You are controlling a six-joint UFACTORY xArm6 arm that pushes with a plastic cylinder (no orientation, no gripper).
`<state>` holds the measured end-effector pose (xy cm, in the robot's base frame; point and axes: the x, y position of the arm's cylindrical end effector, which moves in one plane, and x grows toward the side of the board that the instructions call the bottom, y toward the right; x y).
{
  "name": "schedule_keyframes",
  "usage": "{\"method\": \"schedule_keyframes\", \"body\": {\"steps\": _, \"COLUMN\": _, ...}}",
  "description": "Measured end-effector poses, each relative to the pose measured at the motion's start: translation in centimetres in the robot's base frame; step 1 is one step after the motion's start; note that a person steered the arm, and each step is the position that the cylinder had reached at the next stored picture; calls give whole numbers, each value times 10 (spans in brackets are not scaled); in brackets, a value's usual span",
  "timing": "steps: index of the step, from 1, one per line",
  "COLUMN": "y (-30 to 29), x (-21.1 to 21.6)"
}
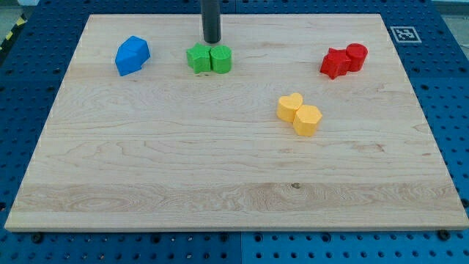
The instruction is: Slightly touch the blue cube
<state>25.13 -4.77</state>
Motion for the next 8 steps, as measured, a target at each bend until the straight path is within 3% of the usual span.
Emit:
{"method": "schedule_keyframes", "body": {"steps": 2, "y": 4, "x": -6}}
{"method": "schedule_keyframes", "body": {"steps": 4, "y": -117, "x": -5}}
{"method": "schedule_keyframes", "body": {"steps": 8, "y": -165, "x": 15}}
